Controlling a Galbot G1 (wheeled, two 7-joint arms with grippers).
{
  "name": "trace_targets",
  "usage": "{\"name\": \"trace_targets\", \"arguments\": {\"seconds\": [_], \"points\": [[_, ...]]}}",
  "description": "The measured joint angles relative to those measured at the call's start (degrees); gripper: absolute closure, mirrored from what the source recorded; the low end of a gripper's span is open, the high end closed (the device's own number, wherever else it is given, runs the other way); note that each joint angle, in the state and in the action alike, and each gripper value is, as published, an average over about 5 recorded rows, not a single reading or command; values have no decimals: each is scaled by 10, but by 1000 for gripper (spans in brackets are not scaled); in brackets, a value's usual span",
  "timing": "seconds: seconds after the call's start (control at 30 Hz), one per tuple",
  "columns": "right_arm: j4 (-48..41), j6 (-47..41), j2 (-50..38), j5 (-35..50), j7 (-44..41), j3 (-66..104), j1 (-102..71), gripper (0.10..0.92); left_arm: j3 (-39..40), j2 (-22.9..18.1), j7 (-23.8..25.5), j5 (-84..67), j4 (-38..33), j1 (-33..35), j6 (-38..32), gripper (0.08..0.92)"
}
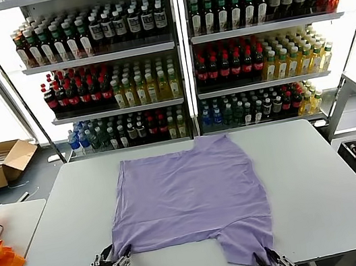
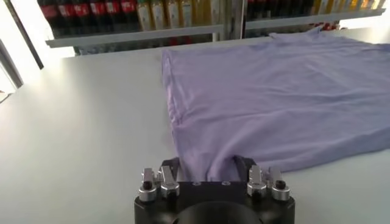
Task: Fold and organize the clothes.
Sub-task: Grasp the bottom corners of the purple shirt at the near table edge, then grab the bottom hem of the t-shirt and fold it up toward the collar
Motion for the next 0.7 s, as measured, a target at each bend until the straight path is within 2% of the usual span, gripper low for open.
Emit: {"name": "trace_targets", "arguments": {"seconds": [0.17, 0.43, 0.53, 0.7], "points": [[3, 14, -1, 3, -3, 3, -6, 905, 1, -4, 2, -5, 0, 1, -1, 650], [21, 49, -11, 17, -11, 15, -20, 910, -5, -10, -1, -7, -10, 12, -7, 874], [32, 63, -15, 25, -15, 24, -30, 910, -10, -12, -4, -7, -20, 20, -6, 910], [55, 86, -20, 36, -18, 39, -55, 910, -21, -12, -7, -4, -48, 37, -4, 912]]}}
